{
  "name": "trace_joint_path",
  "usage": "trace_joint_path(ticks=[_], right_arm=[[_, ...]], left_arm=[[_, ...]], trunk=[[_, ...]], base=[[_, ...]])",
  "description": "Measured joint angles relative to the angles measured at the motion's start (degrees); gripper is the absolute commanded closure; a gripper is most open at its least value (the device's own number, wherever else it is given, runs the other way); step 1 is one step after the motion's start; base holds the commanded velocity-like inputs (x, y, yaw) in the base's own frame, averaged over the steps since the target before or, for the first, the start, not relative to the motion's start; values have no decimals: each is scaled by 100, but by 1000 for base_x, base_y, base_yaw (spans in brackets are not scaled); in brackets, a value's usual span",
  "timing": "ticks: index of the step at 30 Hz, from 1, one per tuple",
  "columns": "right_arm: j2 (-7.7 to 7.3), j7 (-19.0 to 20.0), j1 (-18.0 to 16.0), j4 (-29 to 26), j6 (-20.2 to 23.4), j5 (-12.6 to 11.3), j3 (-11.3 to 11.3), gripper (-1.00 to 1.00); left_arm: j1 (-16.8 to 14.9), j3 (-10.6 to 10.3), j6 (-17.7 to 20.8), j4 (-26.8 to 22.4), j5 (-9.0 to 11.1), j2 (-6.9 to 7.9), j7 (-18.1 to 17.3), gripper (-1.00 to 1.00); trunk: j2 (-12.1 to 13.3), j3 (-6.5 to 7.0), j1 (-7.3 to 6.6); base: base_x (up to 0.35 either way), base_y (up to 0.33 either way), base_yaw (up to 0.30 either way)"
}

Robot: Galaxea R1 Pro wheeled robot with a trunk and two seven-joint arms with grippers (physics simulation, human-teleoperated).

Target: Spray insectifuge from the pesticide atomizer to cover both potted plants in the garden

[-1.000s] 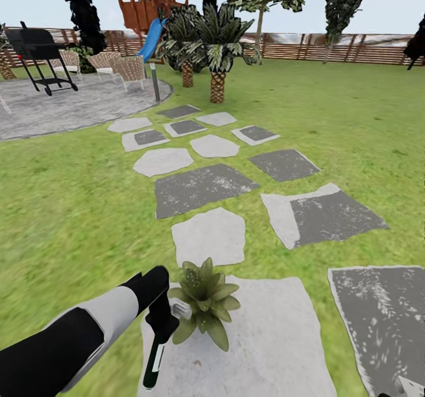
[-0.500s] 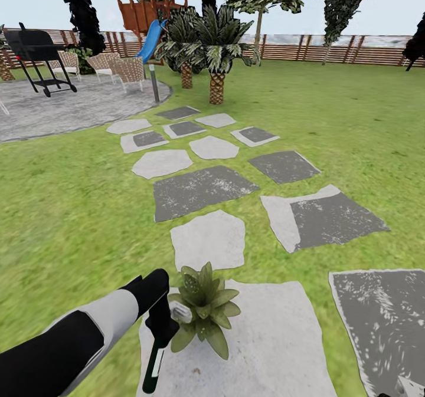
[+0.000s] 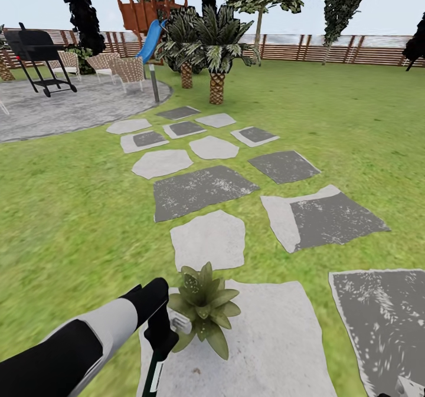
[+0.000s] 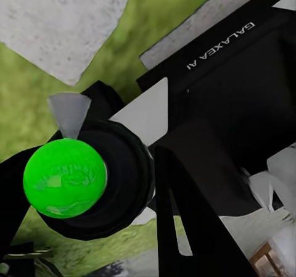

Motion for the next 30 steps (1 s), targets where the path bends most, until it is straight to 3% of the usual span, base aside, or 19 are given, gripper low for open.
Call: trace_joint_path(ticks=[10,19,27,29,30], right_arm=[[0,0,0,-1,0,0,0,-100],[1,0,0,0,0,0,9,-100],[-2,0,1,0,0,-2,8,-100],[-2,0,1,0,0,-2,8,-100],[1,0,3,0,0,-2,8,-100]], left_arm=[[-227,9,9,20,34,-5,-18,100],[-215,-12,9,43,1,-11,-10,100],[-198,-52,7,52,-12,5,0,100],[-225,-149,5,53,-16,6,1,100],[-236,-346,2,60,-26,3,-2,100]], trunk=[[0,0,0],[0,0,1],[0,10,0],[0,11,0],[0,11,0]], base=[[0,0,0],[-133,0,-2],[-7,0,-260],[0,0,-288],[0,0,-256]])
